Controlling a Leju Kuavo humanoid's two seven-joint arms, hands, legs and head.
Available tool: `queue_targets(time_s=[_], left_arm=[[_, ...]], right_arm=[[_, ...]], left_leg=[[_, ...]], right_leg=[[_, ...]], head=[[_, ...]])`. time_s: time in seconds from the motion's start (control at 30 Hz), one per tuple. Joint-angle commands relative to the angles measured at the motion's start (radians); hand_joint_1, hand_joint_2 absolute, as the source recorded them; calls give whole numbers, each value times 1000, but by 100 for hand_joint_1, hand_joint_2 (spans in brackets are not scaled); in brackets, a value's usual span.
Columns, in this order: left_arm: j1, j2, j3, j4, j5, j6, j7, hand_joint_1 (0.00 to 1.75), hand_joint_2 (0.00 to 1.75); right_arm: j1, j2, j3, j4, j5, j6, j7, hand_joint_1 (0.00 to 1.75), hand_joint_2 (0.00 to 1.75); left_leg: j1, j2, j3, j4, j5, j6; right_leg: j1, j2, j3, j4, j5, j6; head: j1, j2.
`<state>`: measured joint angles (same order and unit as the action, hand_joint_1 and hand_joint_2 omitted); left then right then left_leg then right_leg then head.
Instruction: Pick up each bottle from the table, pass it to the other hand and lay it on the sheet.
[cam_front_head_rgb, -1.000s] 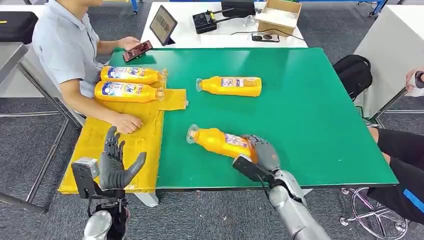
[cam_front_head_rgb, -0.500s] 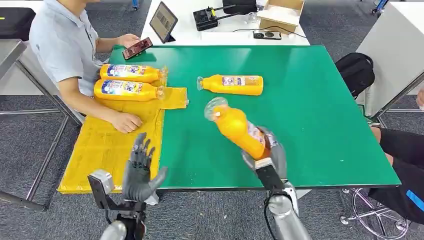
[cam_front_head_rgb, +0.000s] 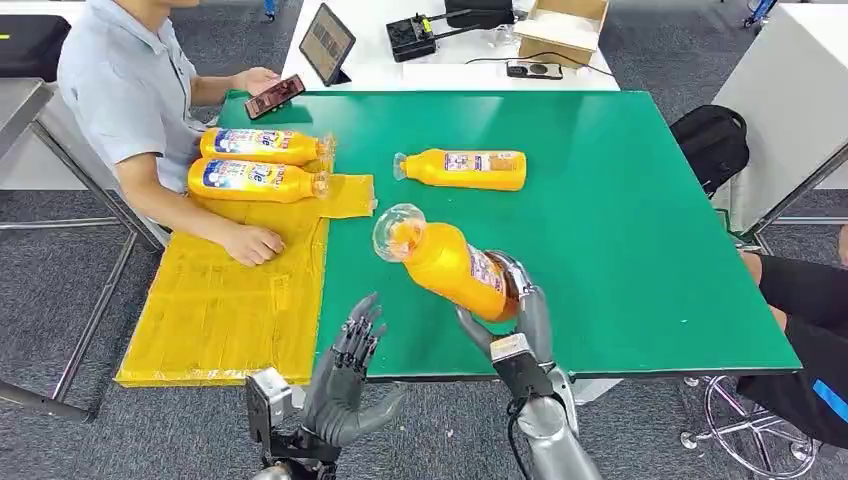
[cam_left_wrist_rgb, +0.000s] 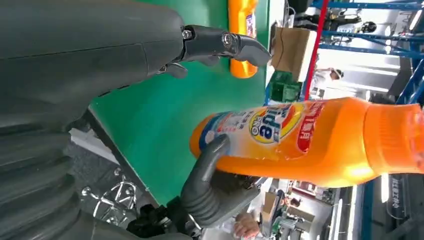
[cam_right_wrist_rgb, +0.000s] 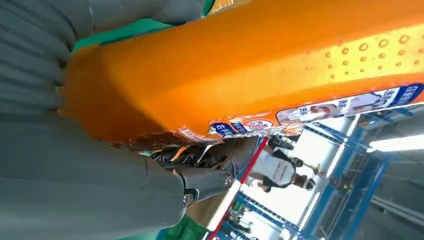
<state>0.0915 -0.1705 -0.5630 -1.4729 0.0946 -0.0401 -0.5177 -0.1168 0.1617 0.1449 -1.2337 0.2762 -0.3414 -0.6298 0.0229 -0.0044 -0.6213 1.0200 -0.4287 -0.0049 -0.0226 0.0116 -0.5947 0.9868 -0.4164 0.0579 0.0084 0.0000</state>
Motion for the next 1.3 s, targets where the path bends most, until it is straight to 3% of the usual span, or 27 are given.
queue_targets(time_s=[0.03, 0.17, 0.2, 0.4, 0.7, 0.9, 1.07, 1.2, 1.23, 1.27, 1.3], left_arm=[[-70, -7, -11, 83, 62, -19, 56, 0, 175], [-76, -1, -34, 61, -21, 37, 62, 0, 175], [-86, -3, -32, 81, 22, 5, 110, 0, 175], [-125, -35, 17, 114, 75, 42, 109, 0, 175], [-137, -48, 5, 122, 45, 103, 104, 0, 175], [-140, -52, 6, 113, 65, 169, 66, 0, 175], [-170, -76, 3, 114, -111, 420, -74, 0, 175], [-173, -74, 5, 115, -75, 402, -61, 0, 175], [-174, -74, 7, 118, -67, 400, -61, 26, 175], [-173, -76, 14, 118, -70, 414, -79, 108, 175], [-176, -76, 16, 120, -73, 425, -91, 147, 175]], right_arm=[[-34, -20, 151, 89, 129, -50, -32, 175, 175], [-79, 3, 221, 209, 172, -78, -43, 175, 175], [-99, 3, 249, 240, 181, -91, -64, 175, 175], [-130, 37, 301, 300, 141, -82, -68, 175, 175], [-116, 20, 338, 306, 134, -109, -68, 175, 175], [-100, 34, 338, 318, 65, -82, -68, 175, 175], [-106, 72, 402, 347, 68, -34, -68, 175, 175], [-108, 79, 423, 368, 57, -23, -68, 175, 175], [-108, 79, 427, 369, 55, -18, -68, 175, 175], [-107, 78, 434, 370, 53, -10, -68, 175, 175], [-106, 77, 442, 370, 54, -3, -68, 175, 175]], left_leg=[[0, 1, 6, -2, -2, 2], [0, 2, 3, -1, -1, 1], [0, 3, 5, -2, -1, 1], [0, 3, 4, -1, -1, 1], [0, 0, 3, -1, 0, 1], [0, -1, 3, -1, 0, 1], [0, 0, 4, -1, -1, 2], [0, -1, 2, -1, 0, 1], [0, -2, 3, -1, 0, 1], [0, -2, 6, -2, -1, 2], [1, -1, 6, -2, -2, 2]], right_leg=[[1, -1, 6, -2, -1, -3], [1, 1, 3, -1, 0, -2], [1, 2, 4, -2, 0, -3], [1, 1, 3, -1, 0, -2], [1, -2, 3, -1, -1, -2], [1, -2, 3, -1, -1, -2], [1, -2, 4, -1, -1, -3], [1, -2, 2, -1, -1, -2], [1, -4, 3, -1, -1, -2], [1, -4, 6, -2, -2, -3], [2, -2, 7, -2, -2, -4]], head=[[0, 0], [0, 0], [0, 0], [0, 0], [0, 0], [0, 0], [0, 0], [0, 0], [0, 0], [0, 0], [0, 0]])
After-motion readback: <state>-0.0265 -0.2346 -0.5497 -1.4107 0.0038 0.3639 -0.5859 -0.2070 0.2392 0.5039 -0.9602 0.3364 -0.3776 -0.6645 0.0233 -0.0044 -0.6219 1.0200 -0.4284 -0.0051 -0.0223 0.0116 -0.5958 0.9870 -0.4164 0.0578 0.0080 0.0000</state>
